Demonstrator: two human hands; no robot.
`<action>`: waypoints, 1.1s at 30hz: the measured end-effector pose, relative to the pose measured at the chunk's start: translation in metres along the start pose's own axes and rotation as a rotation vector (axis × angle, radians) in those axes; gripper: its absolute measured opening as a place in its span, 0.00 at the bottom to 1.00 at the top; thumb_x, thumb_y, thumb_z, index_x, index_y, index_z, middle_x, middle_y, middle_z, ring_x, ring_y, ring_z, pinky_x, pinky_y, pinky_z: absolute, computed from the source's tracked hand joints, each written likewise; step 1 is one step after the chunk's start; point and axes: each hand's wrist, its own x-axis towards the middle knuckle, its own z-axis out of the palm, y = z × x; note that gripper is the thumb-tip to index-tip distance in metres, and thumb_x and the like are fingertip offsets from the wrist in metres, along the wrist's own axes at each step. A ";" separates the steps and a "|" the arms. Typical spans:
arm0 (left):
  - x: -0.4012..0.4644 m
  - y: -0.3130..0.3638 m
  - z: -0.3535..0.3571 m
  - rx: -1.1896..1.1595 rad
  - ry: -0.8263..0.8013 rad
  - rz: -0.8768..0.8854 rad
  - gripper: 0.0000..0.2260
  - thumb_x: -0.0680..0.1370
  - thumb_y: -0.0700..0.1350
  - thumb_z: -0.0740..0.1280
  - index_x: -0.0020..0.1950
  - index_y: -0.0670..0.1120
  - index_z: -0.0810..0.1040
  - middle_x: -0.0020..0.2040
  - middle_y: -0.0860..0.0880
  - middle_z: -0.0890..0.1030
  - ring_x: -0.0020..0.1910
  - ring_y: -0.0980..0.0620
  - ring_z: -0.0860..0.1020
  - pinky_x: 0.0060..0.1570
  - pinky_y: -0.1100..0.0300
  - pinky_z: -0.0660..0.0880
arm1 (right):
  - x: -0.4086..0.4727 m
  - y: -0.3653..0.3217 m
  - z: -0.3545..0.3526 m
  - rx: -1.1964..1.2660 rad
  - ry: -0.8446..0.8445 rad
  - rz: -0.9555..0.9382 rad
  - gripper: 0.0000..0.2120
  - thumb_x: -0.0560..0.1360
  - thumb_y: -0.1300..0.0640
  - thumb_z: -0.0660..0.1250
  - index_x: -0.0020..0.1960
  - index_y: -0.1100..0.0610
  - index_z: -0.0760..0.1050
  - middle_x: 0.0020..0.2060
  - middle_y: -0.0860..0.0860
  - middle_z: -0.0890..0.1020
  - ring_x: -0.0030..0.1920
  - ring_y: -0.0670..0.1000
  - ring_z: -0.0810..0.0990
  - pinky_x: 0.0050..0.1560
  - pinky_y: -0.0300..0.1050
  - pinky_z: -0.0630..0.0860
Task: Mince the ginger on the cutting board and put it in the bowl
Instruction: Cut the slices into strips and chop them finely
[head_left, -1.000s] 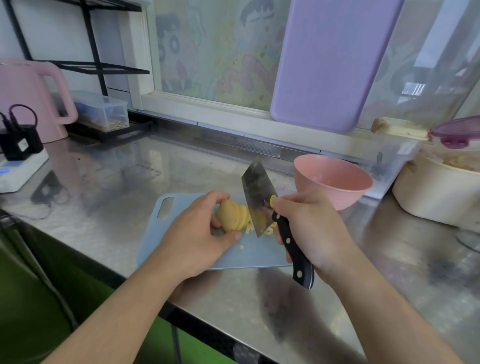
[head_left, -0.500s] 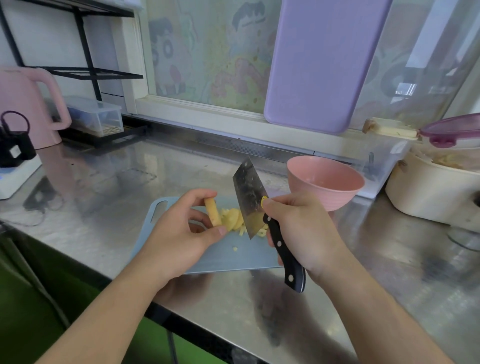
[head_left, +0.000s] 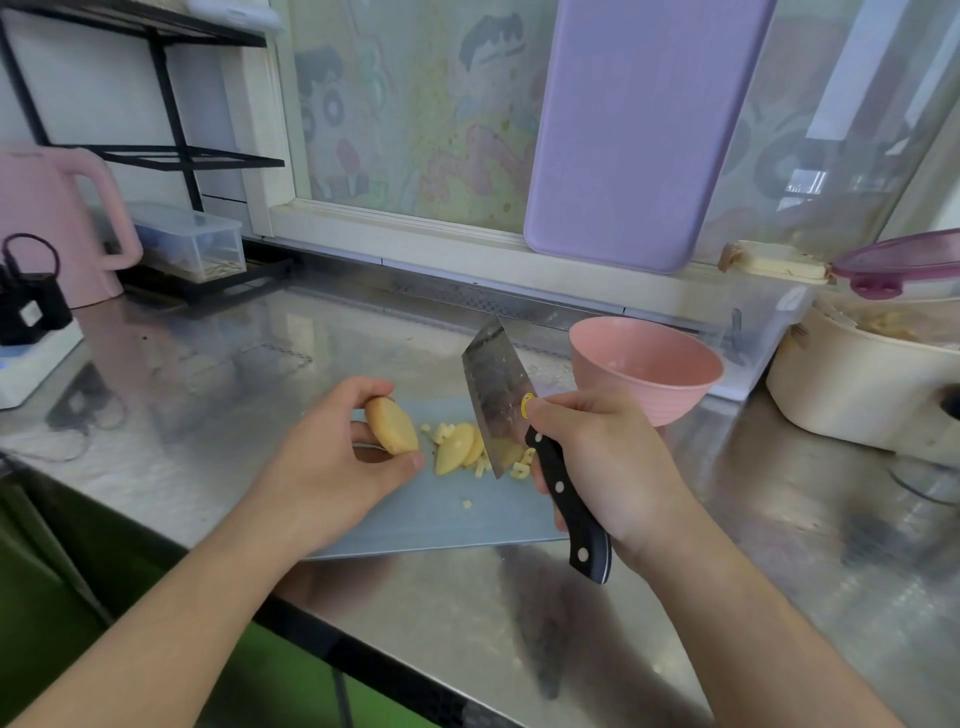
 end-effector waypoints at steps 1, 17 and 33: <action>0.001 -0.001 -0.005 0.064 -0.008 0.005 0.27 0.70 0.50 0.82 0.64 0.61 0.75 0.55 0.59 0.82 0.51 0.62 0.82 0.50 0.66 0.74 | 0.000 0.000 0.000 0.002 0.000 -0.001 0.18 0.81 0.60 0.65 0.36 0.71 0.72 0.25 0.61 0.74 0.23 0.53 0.66 0.22 0.41 0.69; 0.007 0.030 0.021 0.457 -0.075 0.241 0.14 0.71 0.61 0.77 0.50 0.60 0.77 0.48 0.62 0.77 0.49 0.60 0.75 0.52 0.56 0.76 | 0.005 0.002 -0.003 -0.015 0.057 -0.056 0.20 0.81 0.60 0.65 0.32 0.67 0.75 0.26 0.61 0.74 0.23 0.54 0.67 0.26 0.43 0.67; 0.026 0.021 0.037 0.550 -0.005 0.165 0.06 0.78 0.44 0.68 0.46 0.55 0.82 0.42 0.57 0.82 0.43 0.54 0.80 0.45 0.51 0.81 | 0.007 0.004 -0.004 -0.015 0.073 -0.065 0.19 0.81 0.60 0.66 0.37 0.73 0.74 0.27 0.63 0.75 0.23 0.53 0.67 0.30 0.48 0.66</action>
